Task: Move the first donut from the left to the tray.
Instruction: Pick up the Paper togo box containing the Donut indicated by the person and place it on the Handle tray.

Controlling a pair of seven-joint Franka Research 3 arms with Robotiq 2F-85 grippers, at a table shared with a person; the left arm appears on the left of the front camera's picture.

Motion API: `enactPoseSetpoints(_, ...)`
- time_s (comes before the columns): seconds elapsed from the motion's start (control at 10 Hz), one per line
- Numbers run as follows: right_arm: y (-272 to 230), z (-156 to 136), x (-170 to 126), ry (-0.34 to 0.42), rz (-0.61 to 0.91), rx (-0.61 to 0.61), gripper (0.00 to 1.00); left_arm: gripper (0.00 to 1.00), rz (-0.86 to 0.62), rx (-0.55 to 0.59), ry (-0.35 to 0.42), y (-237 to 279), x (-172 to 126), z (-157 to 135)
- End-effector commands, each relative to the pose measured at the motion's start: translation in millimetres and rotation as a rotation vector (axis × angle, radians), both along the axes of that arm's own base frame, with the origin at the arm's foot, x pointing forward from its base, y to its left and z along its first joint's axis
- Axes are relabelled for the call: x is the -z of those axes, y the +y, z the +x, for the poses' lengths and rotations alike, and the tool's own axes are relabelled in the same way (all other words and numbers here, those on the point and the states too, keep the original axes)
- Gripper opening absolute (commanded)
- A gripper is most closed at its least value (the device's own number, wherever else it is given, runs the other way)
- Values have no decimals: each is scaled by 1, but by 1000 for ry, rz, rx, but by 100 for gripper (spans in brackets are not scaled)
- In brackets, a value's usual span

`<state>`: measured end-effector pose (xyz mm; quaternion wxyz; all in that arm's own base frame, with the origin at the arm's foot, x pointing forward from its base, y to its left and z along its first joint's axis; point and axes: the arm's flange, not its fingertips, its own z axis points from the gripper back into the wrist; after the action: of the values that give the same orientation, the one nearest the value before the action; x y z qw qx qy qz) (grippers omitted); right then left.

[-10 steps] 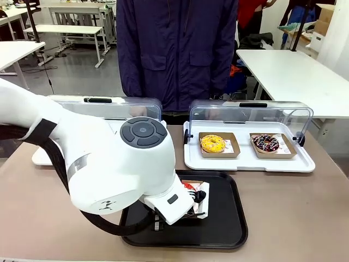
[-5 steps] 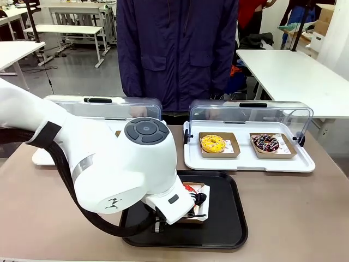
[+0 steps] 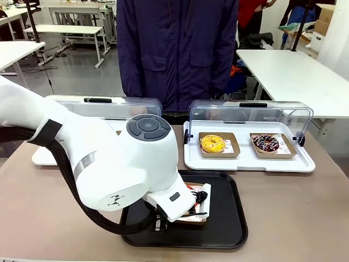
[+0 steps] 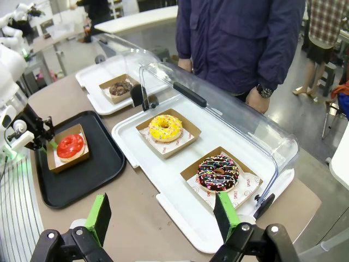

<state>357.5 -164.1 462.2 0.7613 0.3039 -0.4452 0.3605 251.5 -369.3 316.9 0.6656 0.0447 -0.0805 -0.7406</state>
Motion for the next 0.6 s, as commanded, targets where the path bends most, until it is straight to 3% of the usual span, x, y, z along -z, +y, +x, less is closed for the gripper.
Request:
enactPoseSetpoints(0.0,0,4,0,-40,12,-2,100,100,-15,-4,18,3,-15,-4)
enactPoseSetpoints(0.1,0,4,0,-40,12,-2,100,81,-17,-3,9,4,-27,-10)
enactPoseSetpoints(0.3,0,4,0,-40,12,-2,100,100,-21,13,-14,5,-60,-25)
enactPoseSetpoints(0.5,0,4,0,-40,12,-2,100,100,1,20,-31,6,-84,-38)
